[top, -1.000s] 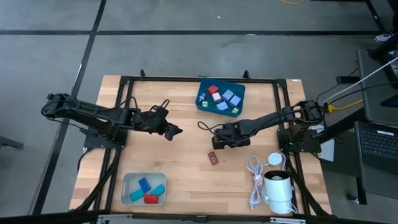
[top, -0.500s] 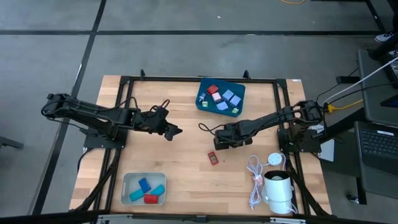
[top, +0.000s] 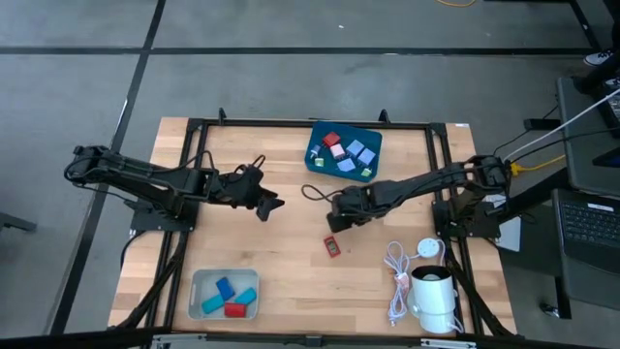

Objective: Pick & Place Office items
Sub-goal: Put the white digital timer into the white bin

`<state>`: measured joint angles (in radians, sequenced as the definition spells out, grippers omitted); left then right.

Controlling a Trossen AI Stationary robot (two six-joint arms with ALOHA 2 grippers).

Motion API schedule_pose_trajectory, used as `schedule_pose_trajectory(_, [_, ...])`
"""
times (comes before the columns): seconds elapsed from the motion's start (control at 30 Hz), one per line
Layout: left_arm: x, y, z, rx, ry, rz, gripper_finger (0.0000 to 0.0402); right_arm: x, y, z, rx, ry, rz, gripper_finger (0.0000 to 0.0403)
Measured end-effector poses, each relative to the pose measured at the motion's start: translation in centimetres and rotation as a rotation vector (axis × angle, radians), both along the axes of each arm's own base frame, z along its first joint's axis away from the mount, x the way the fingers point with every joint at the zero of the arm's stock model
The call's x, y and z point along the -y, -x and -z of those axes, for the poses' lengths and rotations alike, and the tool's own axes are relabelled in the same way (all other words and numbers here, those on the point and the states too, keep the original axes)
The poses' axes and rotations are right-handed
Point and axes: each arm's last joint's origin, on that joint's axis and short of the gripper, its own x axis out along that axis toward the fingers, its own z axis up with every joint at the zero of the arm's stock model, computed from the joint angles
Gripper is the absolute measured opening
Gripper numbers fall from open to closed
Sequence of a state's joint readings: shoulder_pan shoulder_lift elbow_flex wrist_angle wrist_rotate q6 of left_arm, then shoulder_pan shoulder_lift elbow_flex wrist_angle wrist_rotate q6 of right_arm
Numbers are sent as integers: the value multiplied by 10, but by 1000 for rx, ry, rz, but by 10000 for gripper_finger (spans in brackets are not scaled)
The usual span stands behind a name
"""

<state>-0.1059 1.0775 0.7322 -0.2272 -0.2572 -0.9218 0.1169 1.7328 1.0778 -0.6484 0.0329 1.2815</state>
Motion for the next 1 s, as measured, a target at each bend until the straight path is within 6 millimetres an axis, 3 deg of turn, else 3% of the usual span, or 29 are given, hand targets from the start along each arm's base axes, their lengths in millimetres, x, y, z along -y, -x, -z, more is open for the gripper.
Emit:
schedule_pose_trajectory(0.37, [3, -1, -1, -31, -241, 294, 214, -11, -51, -94, 410, -130, -432, 150])
schedule_pose_trajectory(0.53, [3, -1, 0, -55, -370, 378, 214, -6, -61, -129, 567, -190, -547, 150])
schedule_pose_trajectory(0.8, [7, 0, -3, -112, -704, 486, 214, -1, -66, -129, 600, -319, -609, 150])
schedule_pose_trajectory(1.0, [20, -7, -29, -46, -926, 542, 214, -3, -73, -121, 614, -366, -640, 150])
